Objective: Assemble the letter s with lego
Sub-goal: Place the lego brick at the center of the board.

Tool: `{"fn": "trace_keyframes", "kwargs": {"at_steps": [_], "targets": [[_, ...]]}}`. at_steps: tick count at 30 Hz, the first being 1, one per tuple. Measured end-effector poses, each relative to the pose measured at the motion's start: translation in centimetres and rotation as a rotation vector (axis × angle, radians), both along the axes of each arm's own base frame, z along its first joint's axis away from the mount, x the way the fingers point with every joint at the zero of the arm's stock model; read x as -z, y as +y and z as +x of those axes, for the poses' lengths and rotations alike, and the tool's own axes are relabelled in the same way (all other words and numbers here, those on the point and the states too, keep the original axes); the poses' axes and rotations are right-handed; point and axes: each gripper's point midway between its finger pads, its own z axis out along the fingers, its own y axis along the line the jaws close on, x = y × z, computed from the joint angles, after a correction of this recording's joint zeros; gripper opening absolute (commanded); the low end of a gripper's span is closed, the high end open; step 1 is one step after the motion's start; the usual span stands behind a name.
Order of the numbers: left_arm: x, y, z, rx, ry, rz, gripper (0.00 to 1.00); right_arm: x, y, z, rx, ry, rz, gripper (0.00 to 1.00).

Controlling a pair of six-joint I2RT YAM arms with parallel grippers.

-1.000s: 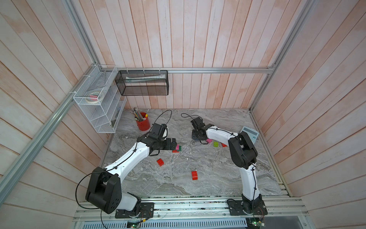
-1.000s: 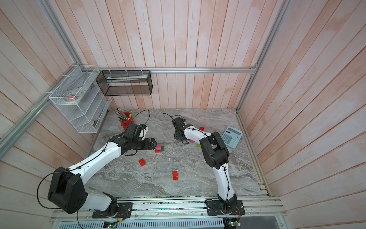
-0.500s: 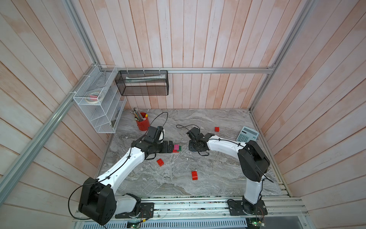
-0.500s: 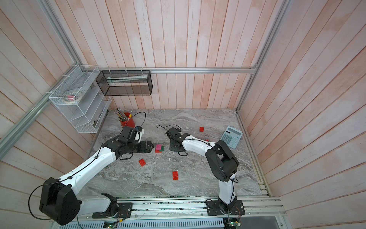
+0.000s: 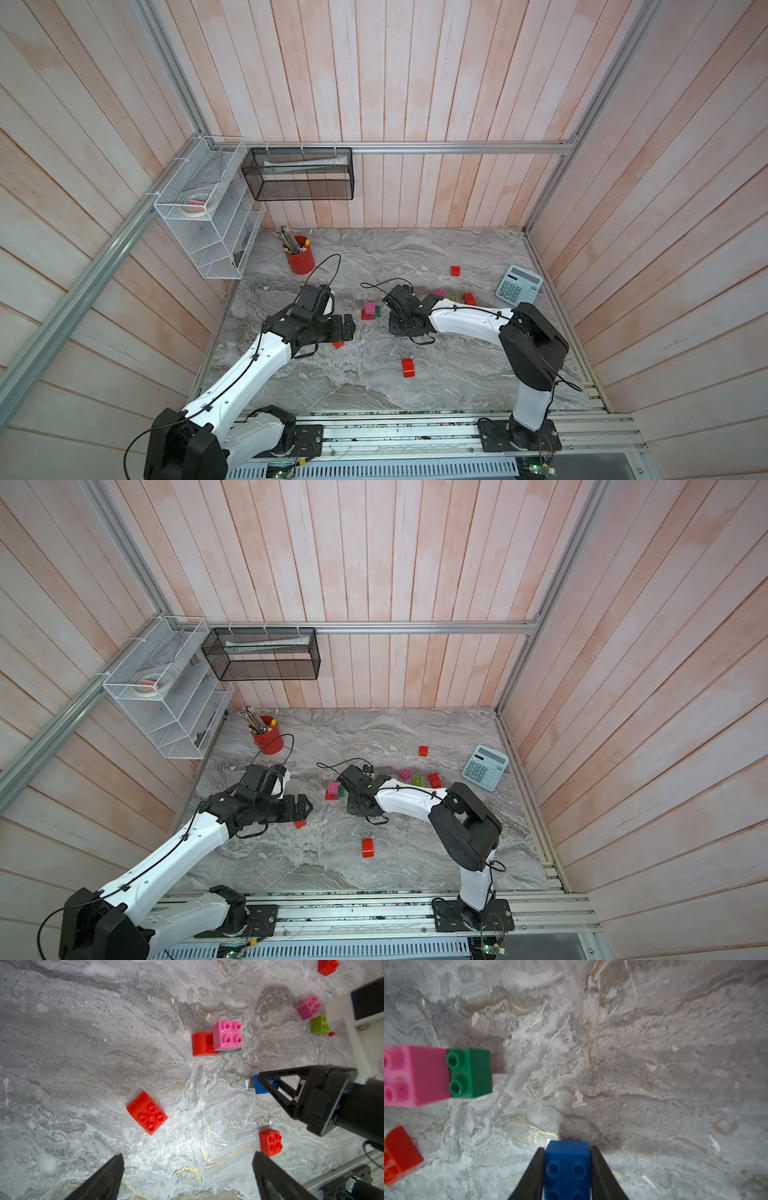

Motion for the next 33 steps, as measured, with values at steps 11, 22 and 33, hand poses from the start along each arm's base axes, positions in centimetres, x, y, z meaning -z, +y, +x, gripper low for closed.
{"fn": "trace_keyframes", "kwargs": {"at_steps": [11, 22, 33], "targets": [[1.0, 1.8, -1.1, -0.109, 0.023, 0.024, 0.96, 0.2, 3.6, -3.7, -0.038, 0.019, 0.031, 0.28], [2.3, 2.8, -1.4, -0.171, 0.044, 0.055, 0.94, 0.7, 6.6, -3.8, -0.053, 0.019, 0.043, 0.35], [2.7, 2.6, -1.0, -0.176, 0.042, 0.053, 0.89, 0.4, 7.3, -3.4, -0.04, 0.016, 0.06, 0.49]]}}
